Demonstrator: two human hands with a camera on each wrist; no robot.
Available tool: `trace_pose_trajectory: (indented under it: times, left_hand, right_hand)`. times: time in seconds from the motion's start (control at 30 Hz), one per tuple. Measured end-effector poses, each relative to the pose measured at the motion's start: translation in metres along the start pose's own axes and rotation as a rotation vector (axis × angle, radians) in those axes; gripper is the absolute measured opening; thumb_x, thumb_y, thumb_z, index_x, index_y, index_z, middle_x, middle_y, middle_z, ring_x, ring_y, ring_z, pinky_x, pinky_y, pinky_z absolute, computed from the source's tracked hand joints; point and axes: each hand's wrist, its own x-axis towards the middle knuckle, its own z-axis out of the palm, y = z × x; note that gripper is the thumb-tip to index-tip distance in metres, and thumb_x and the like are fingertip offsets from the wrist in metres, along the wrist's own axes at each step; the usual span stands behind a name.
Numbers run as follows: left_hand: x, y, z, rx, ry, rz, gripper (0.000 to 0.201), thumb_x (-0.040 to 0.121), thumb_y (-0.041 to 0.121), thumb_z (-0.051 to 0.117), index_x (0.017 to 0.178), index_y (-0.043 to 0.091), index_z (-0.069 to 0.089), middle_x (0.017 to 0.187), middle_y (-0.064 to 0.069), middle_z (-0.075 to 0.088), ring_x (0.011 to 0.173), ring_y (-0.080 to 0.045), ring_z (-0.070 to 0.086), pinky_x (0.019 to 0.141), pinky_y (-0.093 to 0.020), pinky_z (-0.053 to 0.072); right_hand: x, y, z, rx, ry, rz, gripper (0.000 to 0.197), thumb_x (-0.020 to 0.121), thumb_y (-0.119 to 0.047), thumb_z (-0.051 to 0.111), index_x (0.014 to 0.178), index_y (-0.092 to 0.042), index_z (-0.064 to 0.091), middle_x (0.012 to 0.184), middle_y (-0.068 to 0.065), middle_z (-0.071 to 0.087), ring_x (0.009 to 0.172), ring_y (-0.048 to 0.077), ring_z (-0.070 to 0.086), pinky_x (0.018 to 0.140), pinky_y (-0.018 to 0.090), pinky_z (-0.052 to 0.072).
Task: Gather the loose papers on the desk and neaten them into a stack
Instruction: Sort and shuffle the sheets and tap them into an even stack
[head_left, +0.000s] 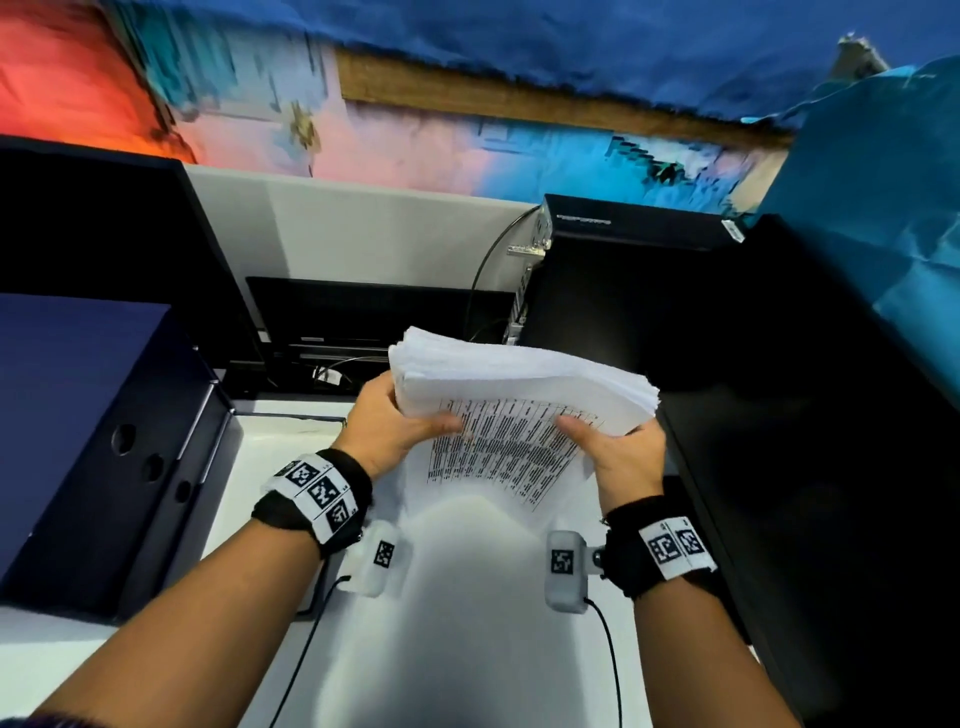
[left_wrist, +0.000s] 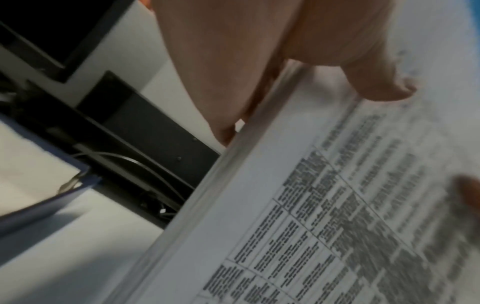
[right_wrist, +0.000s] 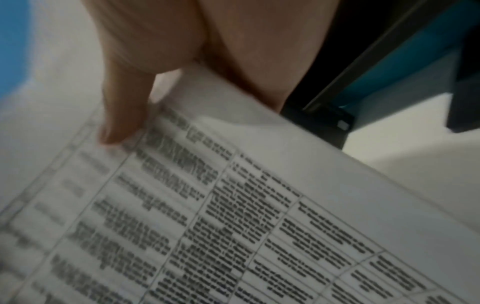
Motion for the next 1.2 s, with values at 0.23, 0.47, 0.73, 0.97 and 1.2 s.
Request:
trace_pose_trajectory:
  times: [0.23,0.47,0.73,0.97,1.2]
  left_hand:
    - [-0.008,0.001,0.008,0.012,0.137,0.044,0.036,0.070,0.010,0.083,0.103,0.020,0.072,0.097,0.005,0.077,0.093,-0.005,0.072,0.082,-0.023,0.059]
    - [-0.013,0.003,0.005,-0.072,0.051,0.085,0.093,0.049,0.038,0.087,0.131,0.012,0.052,0.115,-0.001,0.072,0.108,-0.010,0.068,0.081,-0.016,0.054]
    - [-0.008,0.033,0.006,-0.116,0.037,0.281,0.136,0.044,0.087,0.065,0.152,0.013,0.029,0.147,0.002,0.048,0.133,-0.008,0.050,0.102,-0.019,0.044]
    - [-0.011,0.031,0.004,-0.154,0.047,0.258,0.133,0.053,0.098,0.041,0.157,0.018,0.018,0.150,0.025,0.039,0.140,0.004,0.036,0.117,-0.029,0.030]
    - [-0.006,0.016,-0.002,-0.063,-0.042,0.169,0.125,0.061,0.053,0.084,0.157,0.029,0.008,0.157,0.015,0.032,0.143,-0.006,0.034,0.118,-0.034,0.030]
  right_hand:
    - [-0.003,0.004,-0.001,0.013,-0.019,-0.028,0.037,0.065,0.004,0.083,0.098,-0.008,0.073,0.097,0.012,0.077,0.094,0.031,0.073,0.085,0.048,0.058]
    - [-0.016,0.002,-0.004,-0.005,-0.054,-0.035,0.066,0.055,-0.006,0.088,0.115,0.001,0.063,0.102,0.013,0.075,0.095,0.028,0.073,0.081,0.042,0.060]
    - [-0.008,-0.008,-0.001,0.012,-0.021,-0.101,0.067,0.053,-0.007,0.089,0.114,0.002,0.062,0.102,0.016,0.074,0.094,0.031,0.073,0.078,0.040,0.061]
    - [-0.006,-0.009,-0.002,0.030,-0.017,-0.148,0.070,0.052,-0.011,0.090,0.115,0.001,0.062,0.103,0.014,0.074,0.095,0.028,0.072,0.079,0.040,0.060]
    - [-0.005,-0.004,-0.006,0.009,-0.030,-0.124,0.060,0.056,-0.006,0.087,0.111,0.004,0.064,0.100,0.016,0.075,0.093,0.031,0.073,0.081,0.043,0.060]
